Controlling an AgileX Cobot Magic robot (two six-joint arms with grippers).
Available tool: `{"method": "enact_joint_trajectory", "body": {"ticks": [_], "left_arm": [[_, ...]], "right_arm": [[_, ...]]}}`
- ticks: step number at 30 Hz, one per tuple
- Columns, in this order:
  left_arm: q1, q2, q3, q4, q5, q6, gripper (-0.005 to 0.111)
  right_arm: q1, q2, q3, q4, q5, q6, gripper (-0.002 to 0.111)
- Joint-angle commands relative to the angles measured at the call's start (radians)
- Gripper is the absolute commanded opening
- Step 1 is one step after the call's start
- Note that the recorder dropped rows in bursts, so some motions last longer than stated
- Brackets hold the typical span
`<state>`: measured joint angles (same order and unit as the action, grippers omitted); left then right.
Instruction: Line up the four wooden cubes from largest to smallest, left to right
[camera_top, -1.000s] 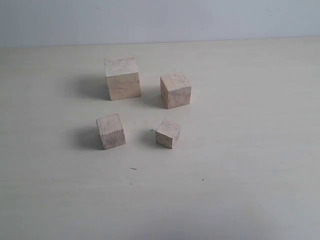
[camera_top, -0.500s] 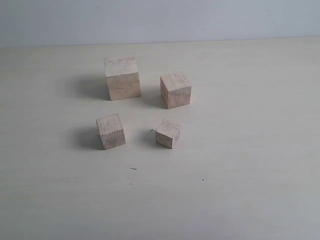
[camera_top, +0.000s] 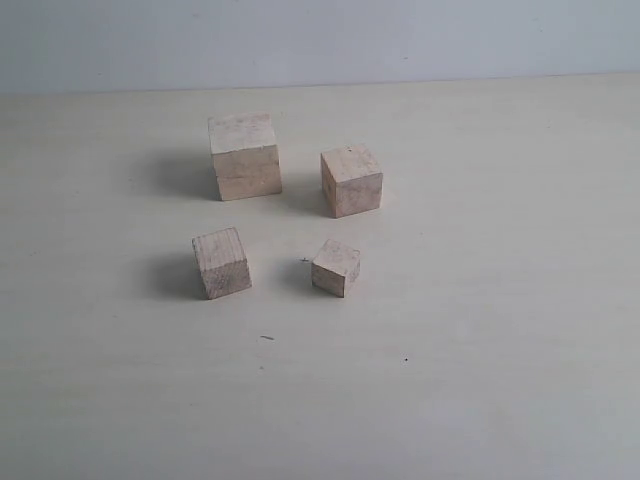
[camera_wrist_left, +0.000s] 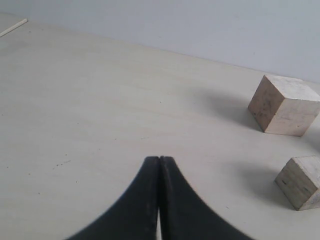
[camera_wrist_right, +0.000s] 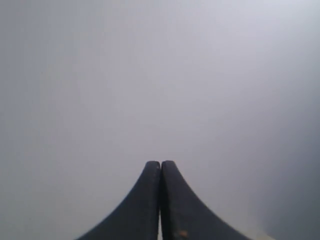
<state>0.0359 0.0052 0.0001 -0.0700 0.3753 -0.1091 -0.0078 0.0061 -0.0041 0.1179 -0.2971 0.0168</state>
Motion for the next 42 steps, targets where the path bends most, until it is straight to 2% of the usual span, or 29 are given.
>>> {"method": "enact_joint_trajectory", "body": {"ticks": [1,11,19,23,32,37,42], "left_arm": [[-0.005,-0.005,0.0,0.0,0.002,0.0,0.0],[-0.005,-0.005,0.0,0.0,0.002,0.0,0.0],[-0.005,-0.005,0.0,0.0,0.002,0.0,0.0],[-0.005,-0.005,0.0,0.0,0.002,0.0,0.0],[-0.005,-0.005,0.0,0.0,0.002,0.0,0.0],[-0.005,-0.005,0.0,0.0,0.002,0.0,0.0],[-0.005,-0.005,0.0,0.0,0.002,0.0,0.0]], "right_arm": [[-0.004,-0.006,0.004,0.029,-0.073,0.076,0.0],[-0.004,0.049,-0.185,0.029,-0.019,0.091,0.0],[-0.004,0.267,-0.457,0.029,0.157,0.099,0.0],[0.006,0.416,-0.598,0.029,0.309,0.099,0.0],[0.216,0.784,-0.873,0.095,0.641,0.047,0.0],[0.348,1.036,-1.004,0.316,0.879,-0.129,0.0],[0.407,1.243,-1.051,0.541,1.065,-0.239,0.0]]}}
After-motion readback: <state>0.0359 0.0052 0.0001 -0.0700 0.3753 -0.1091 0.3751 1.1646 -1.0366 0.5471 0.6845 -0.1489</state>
